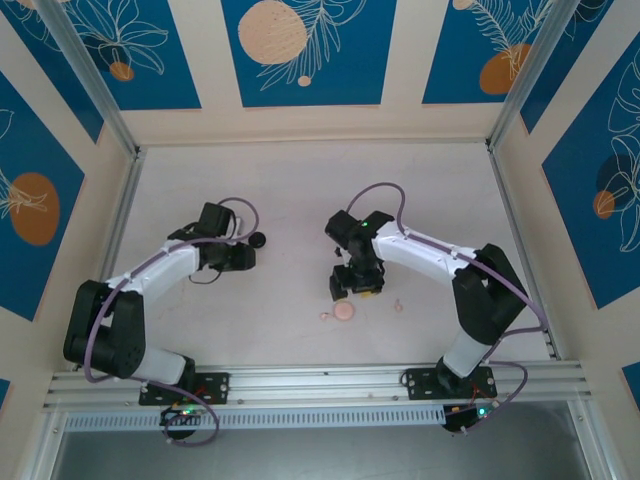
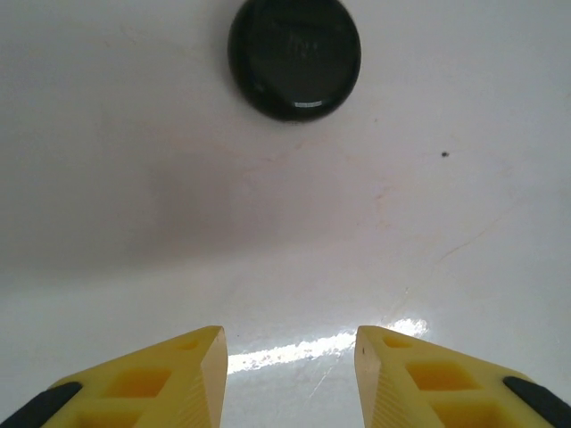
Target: Insert wireless bluetooth earbuds into charging case
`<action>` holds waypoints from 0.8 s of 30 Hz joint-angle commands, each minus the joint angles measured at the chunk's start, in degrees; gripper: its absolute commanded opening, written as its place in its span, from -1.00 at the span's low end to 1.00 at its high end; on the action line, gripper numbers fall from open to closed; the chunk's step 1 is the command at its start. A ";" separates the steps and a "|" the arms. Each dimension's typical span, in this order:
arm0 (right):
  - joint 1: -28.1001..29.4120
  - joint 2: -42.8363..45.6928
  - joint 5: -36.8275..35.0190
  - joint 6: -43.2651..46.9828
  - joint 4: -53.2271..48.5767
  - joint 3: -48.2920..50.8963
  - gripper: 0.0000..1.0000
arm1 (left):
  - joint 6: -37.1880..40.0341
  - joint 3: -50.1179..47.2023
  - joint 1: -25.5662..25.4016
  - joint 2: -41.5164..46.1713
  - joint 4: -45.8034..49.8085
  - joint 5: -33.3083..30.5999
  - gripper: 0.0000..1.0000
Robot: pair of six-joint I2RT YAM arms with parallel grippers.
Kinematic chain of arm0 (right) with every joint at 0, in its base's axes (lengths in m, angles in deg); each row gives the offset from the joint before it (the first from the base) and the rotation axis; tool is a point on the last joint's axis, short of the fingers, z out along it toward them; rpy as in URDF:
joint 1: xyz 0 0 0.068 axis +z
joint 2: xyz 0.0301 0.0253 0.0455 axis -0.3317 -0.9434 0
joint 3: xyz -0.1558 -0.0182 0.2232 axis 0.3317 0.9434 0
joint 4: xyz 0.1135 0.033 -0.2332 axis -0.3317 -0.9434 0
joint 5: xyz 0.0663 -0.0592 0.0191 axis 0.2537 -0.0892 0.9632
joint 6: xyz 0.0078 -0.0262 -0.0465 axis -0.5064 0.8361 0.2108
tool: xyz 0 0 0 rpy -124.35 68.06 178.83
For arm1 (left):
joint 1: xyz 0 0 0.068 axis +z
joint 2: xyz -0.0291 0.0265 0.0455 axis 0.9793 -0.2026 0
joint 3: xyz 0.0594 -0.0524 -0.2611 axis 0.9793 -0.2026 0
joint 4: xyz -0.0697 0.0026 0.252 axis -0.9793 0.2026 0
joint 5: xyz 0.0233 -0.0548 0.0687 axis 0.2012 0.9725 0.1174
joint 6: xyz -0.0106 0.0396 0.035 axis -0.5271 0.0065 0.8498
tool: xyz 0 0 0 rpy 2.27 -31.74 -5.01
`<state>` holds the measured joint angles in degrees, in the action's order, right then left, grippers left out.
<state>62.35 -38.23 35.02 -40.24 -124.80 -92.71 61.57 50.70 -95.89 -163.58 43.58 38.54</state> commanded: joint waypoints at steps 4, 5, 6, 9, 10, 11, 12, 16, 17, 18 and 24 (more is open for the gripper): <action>1.27 -3.61 3.67 -5.17 -0.71 -0.29 0.24 | -1.40 -2.43 -1.57 -1.58 -2.86 0.86 -0.18; 1.31 -4.17 3.93 -5.34 -0.40 -0.42 0.25 | -1.39 -2.43 -1.65 -1.73 -2.85 0.96 -0.17; 1.40 -4.67 4.12 -5.41 -0.22 -0.51 0.25 | -1.41 -2.35 -1.84 -1.87 -2.75 1.05 -0.18; 1.49 -5.89 4.38 -5.58 0.37 -0.79 0.25 | -1.40 -2.27 -2.35 -1.92 -2.76 0.97 -0.18; 1.49 -6.22 4.62 -5.58 0.71 -0.65 0.26 | -1.42 -2.26 -2.45 -1.94 -2.78 0.97 -0.18; 1.49 -6.62 4.96 -5.58 1.13 -0.62 0.26 | -1.43 -2.18 -2.62 -1.92 -2.77 0.93 -0.18; 1.49 -6.97 5.21 -5.58 1.34 -0.57 0.25 | -1.43 -2.17 -2.71 -2.01 -2.77 0.84 -0.18; 1.83 -8.25 6.35 -5.50 2.22 -0.62 0.25 | -1.45 -2.00 -3.08 -2.18 -2.78 0.60 -0.18; 1.91 -8.49 6.59 -5.54 2.41 -0.55 0.25 | -1.45 -1.98 -3.11 -2.31 -2.79 0.56 -0.17; 1.95 -8.62 6.81 -5.45 2.59 -0.46 0.25 | -1.43 -1.91 -3.22 -2.37 -2.85 0.54 -0.18; 2.11 -9.66 6.97 -5.58 2.93 0.17 0.25 | -1.43 -1.65 -3.38 -2.71 -2.78 0.47 -0.17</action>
<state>64.06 -46.86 40.33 -44.70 -121.58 -92.69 61.16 48.88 -98.54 -165.53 40.87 38.56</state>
